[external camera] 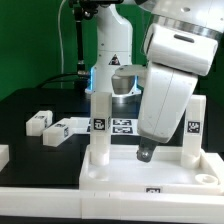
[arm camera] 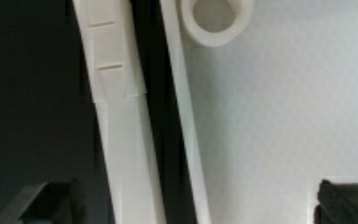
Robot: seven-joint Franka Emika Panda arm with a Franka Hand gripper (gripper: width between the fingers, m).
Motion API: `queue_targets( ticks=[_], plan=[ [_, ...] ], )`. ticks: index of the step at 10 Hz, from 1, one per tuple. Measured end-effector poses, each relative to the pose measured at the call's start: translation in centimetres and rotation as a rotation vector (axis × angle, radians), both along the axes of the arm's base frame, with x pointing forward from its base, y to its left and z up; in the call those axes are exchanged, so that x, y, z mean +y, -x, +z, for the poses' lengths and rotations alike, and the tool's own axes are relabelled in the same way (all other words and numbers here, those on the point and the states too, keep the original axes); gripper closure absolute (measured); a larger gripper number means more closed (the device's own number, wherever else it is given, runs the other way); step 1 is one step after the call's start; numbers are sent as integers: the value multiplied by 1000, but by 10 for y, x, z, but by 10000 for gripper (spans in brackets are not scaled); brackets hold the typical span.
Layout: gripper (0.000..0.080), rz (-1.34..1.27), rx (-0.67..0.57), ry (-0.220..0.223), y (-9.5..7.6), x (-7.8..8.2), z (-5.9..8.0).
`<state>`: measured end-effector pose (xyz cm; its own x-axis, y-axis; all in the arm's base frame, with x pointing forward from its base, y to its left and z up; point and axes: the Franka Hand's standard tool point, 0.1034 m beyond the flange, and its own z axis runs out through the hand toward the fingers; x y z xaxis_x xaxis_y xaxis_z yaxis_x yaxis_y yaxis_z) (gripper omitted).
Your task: Assemble desk
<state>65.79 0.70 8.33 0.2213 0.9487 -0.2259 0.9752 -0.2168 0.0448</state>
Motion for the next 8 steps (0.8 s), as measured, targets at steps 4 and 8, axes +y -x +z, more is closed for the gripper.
queue_targets(
  ticks=[4,8],
  plan=[
    [151,-125,-29,0,0,0,0],
    [151,-536,-67,-10,8,-30,-1]
  ],
)
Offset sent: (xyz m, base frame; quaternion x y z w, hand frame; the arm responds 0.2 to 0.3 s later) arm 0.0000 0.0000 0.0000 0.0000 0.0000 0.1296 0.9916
